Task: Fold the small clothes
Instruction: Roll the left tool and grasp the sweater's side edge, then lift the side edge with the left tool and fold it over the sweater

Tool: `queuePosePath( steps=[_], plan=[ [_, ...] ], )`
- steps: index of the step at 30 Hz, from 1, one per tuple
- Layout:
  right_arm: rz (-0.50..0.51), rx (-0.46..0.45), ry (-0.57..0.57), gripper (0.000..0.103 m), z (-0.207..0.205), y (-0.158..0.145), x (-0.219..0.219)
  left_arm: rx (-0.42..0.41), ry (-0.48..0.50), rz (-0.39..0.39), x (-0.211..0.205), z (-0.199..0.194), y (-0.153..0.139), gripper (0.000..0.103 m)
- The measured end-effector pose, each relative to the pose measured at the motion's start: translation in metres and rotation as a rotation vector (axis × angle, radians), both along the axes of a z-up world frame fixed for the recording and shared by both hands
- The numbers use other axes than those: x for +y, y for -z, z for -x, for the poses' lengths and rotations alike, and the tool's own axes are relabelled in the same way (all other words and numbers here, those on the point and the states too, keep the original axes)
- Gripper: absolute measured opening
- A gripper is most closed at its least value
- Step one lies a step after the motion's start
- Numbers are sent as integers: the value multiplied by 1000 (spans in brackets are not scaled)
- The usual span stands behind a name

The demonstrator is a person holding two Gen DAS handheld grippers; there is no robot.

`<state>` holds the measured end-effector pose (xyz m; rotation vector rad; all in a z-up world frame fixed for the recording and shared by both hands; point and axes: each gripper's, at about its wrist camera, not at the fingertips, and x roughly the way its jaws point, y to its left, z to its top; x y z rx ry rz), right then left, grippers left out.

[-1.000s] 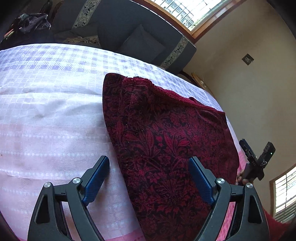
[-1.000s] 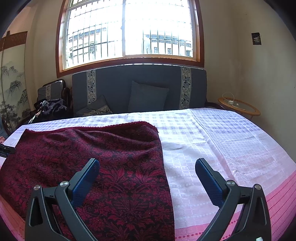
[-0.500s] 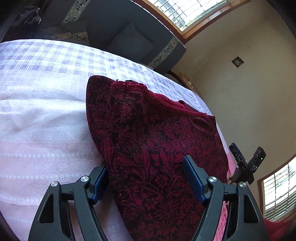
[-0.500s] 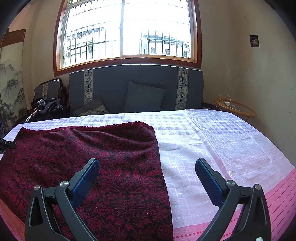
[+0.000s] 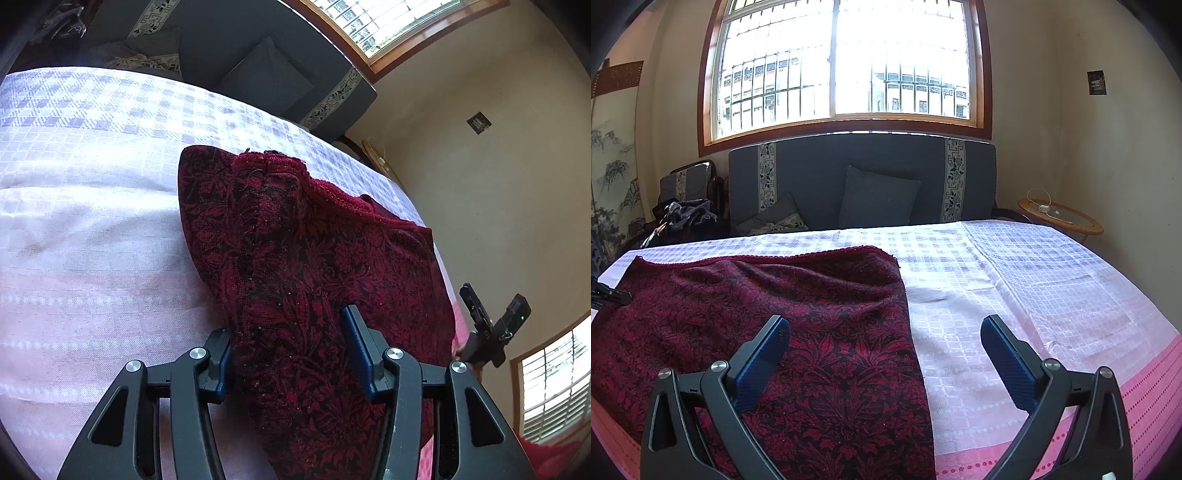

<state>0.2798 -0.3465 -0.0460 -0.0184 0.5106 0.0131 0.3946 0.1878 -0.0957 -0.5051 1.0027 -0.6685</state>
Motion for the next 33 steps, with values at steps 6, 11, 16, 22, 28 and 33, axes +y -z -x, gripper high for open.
queuePosePath(
  steps=[6, 11, 16, 22, 28, 33],
  plan=[
    [1, 0, 1, 103, 0, 0, 0, -62, -40, -72, -10, 8, -9, 32],
    [-1, 5, -7, 103, 0, 0, 0, -106, -91, -216, -32, 21, -37, 23],
    [-10, 19, -23, 103, -3, 1, -1, -80, -163, -242, -38, 27, -54, 22],
    [-39, 15, -46, 103, -2, 0, -3, -65, -160, -297, -52, 31, -81, 21],
    [-139, 1, -83, 103, 1, -1, -16, -40, -153, -374, -73, 32, -109, 20],
    [-276, 51, -252, 80, 2, -13, 0, -34, -133, -420, -98, 36, -134, 20]
  ],
)
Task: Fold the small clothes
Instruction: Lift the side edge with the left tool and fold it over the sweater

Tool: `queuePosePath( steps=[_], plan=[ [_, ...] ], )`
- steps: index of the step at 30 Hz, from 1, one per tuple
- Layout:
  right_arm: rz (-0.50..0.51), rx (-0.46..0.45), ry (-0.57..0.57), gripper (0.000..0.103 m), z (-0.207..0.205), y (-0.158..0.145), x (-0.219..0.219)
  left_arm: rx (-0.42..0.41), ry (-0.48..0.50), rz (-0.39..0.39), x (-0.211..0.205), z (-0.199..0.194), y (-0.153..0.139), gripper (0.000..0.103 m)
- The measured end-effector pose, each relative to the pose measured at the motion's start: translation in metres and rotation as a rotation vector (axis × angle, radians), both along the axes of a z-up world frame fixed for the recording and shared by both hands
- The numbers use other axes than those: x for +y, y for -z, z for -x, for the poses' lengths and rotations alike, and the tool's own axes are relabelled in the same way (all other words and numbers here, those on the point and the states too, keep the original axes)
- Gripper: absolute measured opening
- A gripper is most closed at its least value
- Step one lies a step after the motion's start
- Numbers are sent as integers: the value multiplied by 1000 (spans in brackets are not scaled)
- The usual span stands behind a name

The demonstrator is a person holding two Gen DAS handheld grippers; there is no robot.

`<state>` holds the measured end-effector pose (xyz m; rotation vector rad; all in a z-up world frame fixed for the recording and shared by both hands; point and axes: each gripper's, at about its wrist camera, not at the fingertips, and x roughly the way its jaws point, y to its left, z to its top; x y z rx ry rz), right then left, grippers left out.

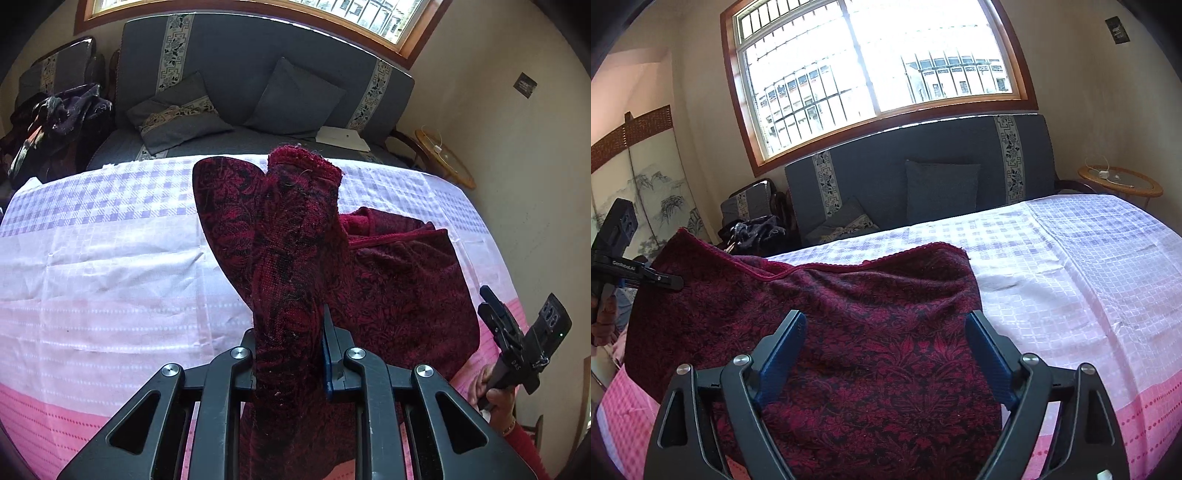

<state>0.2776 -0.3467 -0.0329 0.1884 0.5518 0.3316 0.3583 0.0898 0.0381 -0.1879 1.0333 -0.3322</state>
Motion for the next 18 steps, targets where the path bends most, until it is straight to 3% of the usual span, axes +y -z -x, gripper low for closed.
queuePosePath(
  steps=[2, 3, 4, 6, 11, 15, 18],
  plan=[
    [-26, 31, -85, 74, -7, -5, 18, 13, 6, -7, -13, 3, -9, 20],
    [-22, 65, -126, 61, -16, -6, 31, 19, 9, -14, -19, 4, -12, 20],
    [-12, 109, -161, 41, -27, -4, 43, 21, 14, -25, -27, 6, -16, 20],
    [-3, 210, -202, 22, -49, 4, 66, 24, 23, -32, -39, 10, -23, 19],
    [-130, 363, -241, 17, -101, 22, 97, 43, 24, -14, -62, 16, -38, 19],
    [-159, 484, -200, 15, -137, 46, 116, 71, 36, -1, -84, 14, -43, 19],
    [-245, 557, -203, 10, -155, 66, 114, 100, 45, 13, -104, 7, -42, 19]
  ],
)
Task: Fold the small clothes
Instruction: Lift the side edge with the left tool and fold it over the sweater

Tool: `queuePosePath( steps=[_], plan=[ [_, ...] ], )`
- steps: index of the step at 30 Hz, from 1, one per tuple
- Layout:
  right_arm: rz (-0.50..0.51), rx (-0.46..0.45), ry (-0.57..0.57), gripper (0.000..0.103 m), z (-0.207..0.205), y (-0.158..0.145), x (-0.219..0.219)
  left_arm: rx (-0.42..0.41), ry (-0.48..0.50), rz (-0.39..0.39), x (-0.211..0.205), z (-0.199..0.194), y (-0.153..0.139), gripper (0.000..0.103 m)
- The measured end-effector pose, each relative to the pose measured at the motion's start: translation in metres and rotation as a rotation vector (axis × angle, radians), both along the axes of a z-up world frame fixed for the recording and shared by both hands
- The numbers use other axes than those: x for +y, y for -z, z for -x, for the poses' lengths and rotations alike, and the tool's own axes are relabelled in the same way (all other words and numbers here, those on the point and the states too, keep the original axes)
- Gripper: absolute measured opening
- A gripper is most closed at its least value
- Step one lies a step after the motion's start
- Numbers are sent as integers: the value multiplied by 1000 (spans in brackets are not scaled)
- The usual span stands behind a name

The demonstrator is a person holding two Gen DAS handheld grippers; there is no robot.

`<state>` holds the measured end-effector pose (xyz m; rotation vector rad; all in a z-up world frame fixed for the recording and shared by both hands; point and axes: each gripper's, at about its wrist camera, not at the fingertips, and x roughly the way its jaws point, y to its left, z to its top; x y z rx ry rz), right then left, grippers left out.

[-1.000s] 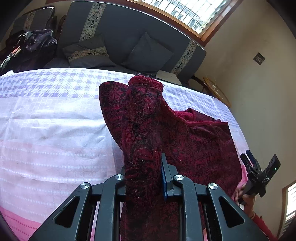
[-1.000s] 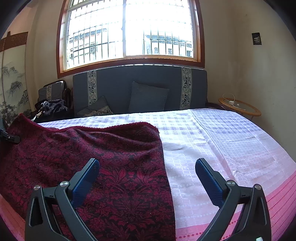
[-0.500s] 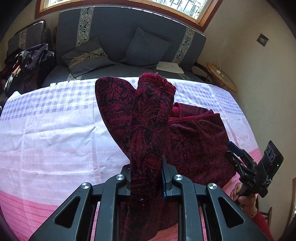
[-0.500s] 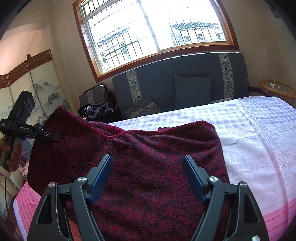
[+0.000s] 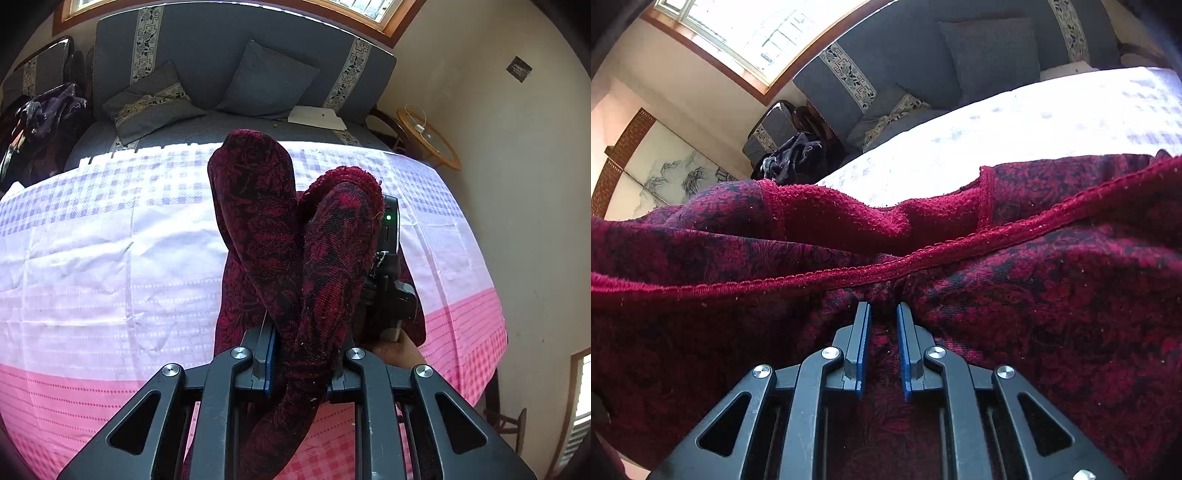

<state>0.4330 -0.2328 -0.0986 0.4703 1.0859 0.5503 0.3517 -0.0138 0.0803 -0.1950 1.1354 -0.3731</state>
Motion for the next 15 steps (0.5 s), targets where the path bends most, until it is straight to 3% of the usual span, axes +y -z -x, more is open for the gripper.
queuePosePath(
  steps=[3, 6, 13, 15],
  plan=[
    [-182, 71, 33, 8, -9, 15, -18, 25, 5, 40, -20, -8, -2, 19],
    [-356, 65, 75, 14, -2, 19, -47, 31, 20, 49, -45, -17, -3, 19],
    [-543, -28, 154, 36, 63, 12, -127, 112, 13, 129, -104, -49, 18, 19],
    [-547, -48, 149, 42, 78, 9, -144, 166, -4, 203, -117, -58, 32, 19]
  ],
)
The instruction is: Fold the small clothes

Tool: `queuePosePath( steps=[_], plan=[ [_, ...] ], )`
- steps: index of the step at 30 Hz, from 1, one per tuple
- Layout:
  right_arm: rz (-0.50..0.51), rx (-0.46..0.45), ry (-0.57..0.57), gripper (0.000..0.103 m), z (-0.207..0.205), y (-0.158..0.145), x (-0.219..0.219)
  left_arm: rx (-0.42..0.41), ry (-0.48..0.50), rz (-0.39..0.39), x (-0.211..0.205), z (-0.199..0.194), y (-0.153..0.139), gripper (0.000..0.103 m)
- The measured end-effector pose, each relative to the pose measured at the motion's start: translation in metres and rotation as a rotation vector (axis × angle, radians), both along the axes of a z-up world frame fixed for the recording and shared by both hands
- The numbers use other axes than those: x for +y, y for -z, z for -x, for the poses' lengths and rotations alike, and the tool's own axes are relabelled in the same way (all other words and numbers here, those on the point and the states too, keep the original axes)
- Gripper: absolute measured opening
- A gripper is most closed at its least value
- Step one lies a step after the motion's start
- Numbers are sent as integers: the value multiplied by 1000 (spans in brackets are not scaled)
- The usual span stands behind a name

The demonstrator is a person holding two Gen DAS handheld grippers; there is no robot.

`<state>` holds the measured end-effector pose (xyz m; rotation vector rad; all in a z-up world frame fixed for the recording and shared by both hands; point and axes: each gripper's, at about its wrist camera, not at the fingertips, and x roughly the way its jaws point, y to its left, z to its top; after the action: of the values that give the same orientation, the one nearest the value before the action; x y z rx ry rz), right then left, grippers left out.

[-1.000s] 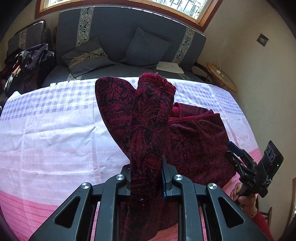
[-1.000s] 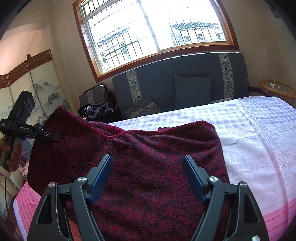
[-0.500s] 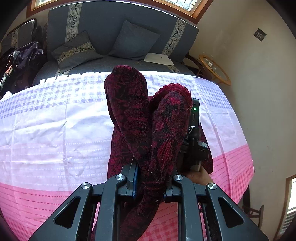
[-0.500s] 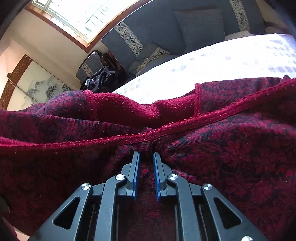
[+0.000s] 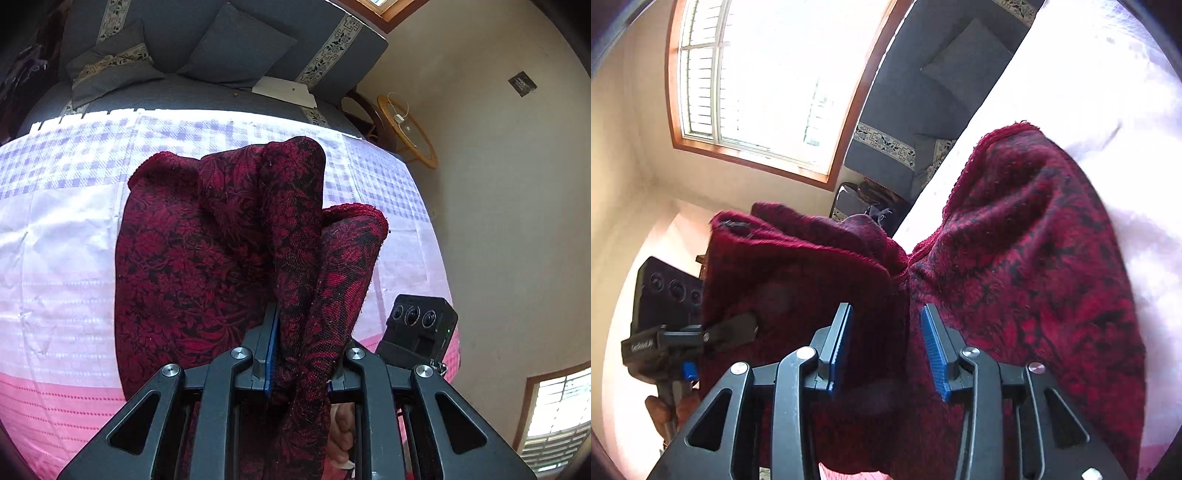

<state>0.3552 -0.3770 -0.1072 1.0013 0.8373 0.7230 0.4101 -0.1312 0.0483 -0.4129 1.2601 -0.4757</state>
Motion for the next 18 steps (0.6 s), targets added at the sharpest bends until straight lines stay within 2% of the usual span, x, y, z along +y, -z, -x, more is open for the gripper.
queuePosePath(
  steps=[2, 4, 6, 7, 9, 10, 12, 13, 14, 16, 18],
  plan=[
    [-19, -10, 0, 45, 12, -1, -15, 45, 15, 60, -20, -6, 14, 20],
    [-15, -8, 2, 47, 19, -2, -28, 53, 37, 104, -34, -10, 21, 23],
    [11, -8, 20, 49, 25, -1, -42, 72, 33, 182, -36, -12, 25, 28],
    [-7, -5, 23, 54, 27, 1, -49, 74, 28, 215, -34, -13, 26, 29],
    [-39, 7, 43, 64, 31, 4, -65, 54, 22, 248, -31, -14, 25, 34],
    [-43, 9, 55, 65, 33, 5, -73, 44, 24, 277, -28, -13, 24, 34],
    [-49, 5, 63, 65, 34, 2, -82, 9, 44, 412, -22, -11, 16, 34],
    [-63, 2, 63, 66, 33, 1, -85, -20, 58, 444, -22, -9, 10, 35],
    [-83, -1, 61, 67, 34, 0, -87, -60, 73, 441, -23, -7, 2, 38],
    [-109, -3, 54, 74, 37, -1, -94, -169, 96, 364, -27, 0, -14, 38],
    [-79, 11, 52, 78, 36, -4, -93, -258, 115, 321, -26, 14, -24, 38]
  ],
)
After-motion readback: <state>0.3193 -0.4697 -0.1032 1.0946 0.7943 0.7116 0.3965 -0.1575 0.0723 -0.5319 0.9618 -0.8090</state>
